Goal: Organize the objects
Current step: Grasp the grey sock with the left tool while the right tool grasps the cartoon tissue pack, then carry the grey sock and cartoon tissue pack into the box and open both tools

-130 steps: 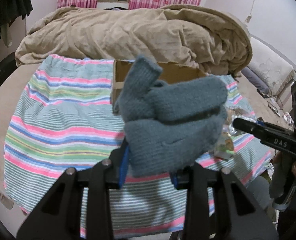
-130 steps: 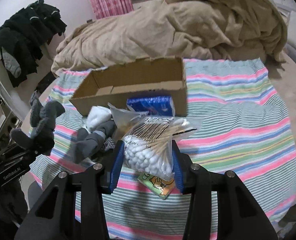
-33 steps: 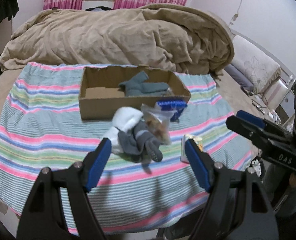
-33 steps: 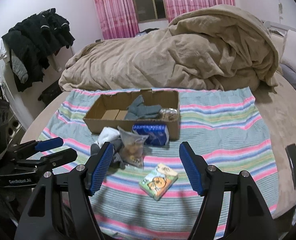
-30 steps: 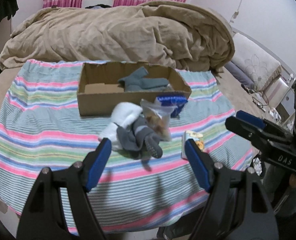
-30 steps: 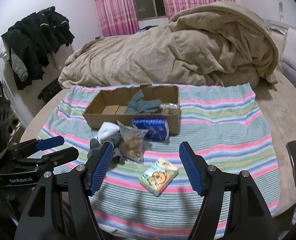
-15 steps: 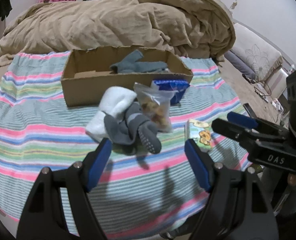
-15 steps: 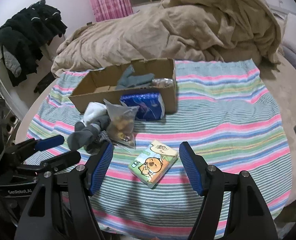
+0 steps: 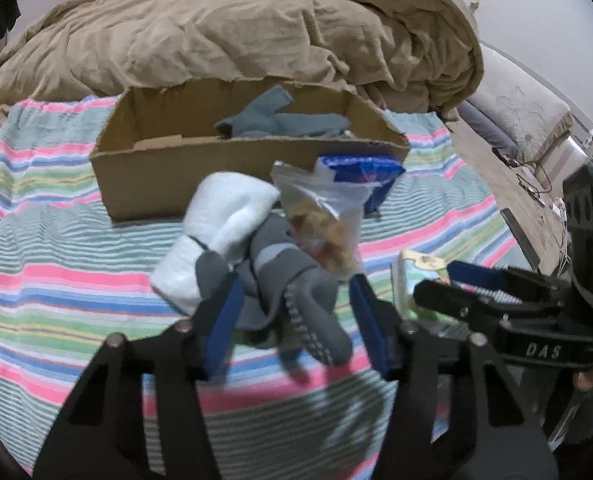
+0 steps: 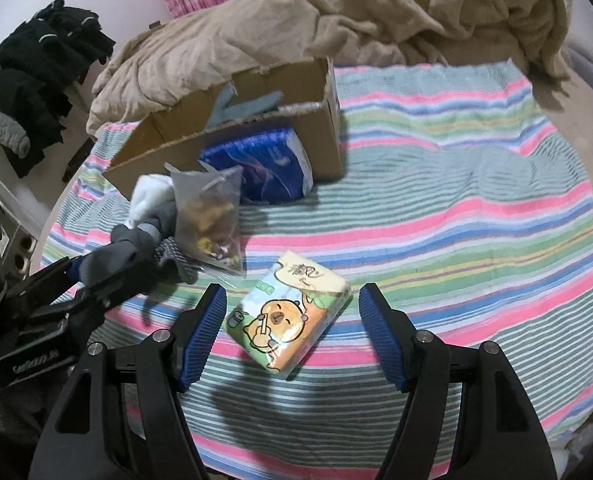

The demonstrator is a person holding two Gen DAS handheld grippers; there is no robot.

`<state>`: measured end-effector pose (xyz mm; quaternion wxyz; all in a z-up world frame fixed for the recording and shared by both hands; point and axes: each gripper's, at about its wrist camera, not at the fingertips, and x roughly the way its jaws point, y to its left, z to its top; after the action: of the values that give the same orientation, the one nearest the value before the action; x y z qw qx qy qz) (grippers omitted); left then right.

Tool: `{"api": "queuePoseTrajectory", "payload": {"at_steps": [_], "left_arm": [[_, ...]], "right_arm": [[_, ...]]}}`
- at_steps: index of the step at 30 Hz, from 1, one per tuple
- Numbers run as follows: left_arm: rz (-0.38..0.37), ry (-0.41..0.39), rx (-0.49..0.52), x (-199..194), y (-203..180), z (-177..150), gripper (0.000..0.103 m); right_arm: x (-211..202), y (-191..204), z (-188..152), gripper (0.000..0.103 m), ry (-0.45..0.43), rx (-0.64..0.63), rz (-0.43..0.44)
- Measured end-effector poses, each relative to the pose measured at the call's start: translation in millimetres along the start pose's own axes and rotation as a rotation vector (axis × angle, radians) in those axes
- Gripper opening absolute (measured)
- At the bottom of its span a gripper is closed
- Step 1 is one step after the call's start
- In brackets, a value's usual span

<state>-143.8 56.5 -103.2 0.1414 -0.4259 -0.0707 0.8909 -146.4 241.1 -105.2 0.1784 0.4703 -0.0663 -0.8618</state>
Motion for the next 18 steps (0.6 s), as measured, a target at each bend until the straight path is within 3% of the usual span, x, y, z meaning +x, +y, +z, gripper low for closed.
{"api": "queuePoseTrajectory", "payload": {"at_steps": [3, 5, 11, 18], "left_arm": [[-0.004, 0.017, -0.01, 9, 4, 1, 0.043], [-0.011, 0.027, -0.02, 13, 7, -1, 0.032], [-0.016, 0.013, -0.031, 6, 10, -4, 0.025], [-0.034, -0.013, -0.024, -16, 5, -5, 0.024]], "right_arm": [[7, 0, -1, 0.072, 0.023, 0.01, 0.013], [10, 2, -2, 0.07, 0.031, 0.002, 0.011], [9, 6, -3, 0.056, 0.031, -0.013, 0.034], [-2, 13, -4, 0.055, 0.012, -0.03, 0.041]]}}
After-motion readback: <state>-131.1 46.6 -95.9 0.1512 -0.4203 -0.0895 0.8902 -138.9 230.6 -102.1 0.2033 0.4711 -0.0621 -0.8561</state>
